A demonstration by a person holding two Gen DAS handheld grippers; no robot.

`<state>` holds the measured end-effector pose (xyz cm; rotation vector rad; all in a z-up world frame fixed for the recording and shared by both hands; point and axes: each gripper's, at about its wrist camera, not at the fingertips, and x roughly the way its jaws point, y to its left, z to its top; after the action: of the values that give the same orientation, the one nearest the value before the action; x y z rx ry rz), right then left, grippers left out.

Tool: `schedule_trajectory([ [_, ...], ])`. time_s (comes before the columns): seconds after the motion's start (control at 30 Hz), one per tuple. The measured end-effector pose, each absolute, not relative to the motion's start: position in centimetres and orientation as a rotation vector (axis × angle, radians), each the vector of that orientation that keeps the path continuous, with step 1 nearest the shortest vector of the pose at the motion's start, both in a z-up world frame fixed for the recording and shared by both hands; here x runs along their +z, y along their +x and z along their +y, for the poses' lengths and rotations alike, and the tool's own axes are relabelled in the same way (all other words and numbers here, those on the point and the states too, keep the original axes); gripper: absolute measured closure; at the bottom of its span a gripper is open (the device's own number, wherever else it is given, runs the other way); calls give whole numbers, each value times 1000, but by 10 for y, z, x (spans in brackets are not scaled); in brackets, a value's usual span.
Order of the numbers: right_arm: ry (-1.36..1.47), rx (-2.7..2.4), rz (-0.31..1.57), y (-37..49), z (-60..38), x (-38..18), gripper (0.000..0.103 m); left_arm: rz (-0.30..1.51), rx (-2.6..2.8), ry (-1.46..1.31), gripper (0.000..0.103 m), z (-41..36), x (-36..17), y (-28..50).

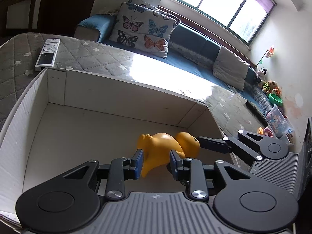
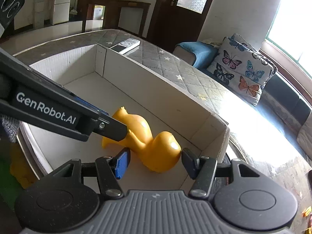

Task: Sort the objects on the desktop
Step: 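Lift the duck over the box and open the right tool, then move the right tool back to the yellow plush chick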

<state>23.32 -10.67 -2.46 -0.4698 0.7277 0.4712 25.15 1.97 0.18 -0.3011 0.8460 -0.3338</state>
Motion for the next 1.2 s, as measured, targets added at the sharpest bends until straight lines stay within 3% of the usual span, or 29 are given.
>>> schedule_trajectory([
  [0.63,-375,439,605,172,-140,21,33,761,-345,-258,72,5,40,189],
  [1.2,-254,293,612,113,-210,11,25,751,-384,-234,72,-9,35,111],
])
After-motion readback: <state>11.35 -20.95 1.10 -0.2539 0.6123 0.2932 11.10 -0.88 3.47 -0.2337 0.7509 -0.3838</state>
